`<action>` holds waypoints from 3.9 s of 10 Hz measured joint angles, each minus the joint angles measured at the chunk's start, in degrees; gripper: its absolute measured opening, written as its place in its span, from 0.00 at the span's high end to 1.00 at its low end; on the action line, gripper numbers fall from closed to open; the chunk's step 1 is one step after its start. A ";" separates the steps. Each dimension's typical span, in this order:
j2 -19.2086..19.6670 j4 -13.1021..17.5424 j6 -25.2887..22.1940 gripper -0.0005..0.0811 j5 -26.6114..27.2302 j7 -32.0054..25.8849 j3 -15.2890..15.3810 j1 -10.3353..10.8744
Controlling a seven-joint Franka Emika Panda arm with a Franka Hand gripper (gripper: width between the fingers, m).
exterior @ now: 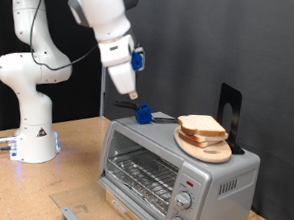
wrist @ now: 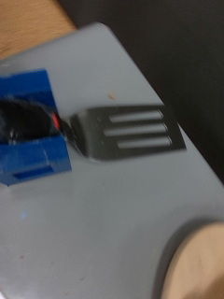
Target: Make a piece of toast with the oven
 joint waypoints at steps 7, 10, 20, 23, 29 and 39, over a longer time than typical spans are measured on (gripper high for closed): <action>-9.45 -2.46 2.31 0.00 -9.34 5.79 9.99 0.96; -11.02 -7.83 9.37 0.00 -4.12 8.71 10.30 0.96; -2.71 -15.07 24.72 0.00 -5.67 8.24 15.72 0.95; -1.15 -15.90 26.73 0.00 -5.68 8.17 16.27 0.95; 0.21 -16.10 28.20 0.15 -5.58 8.17 16.54 0.95; -1.22 -15.43 25.75 0.44 4.55 3.81 14.00 2.36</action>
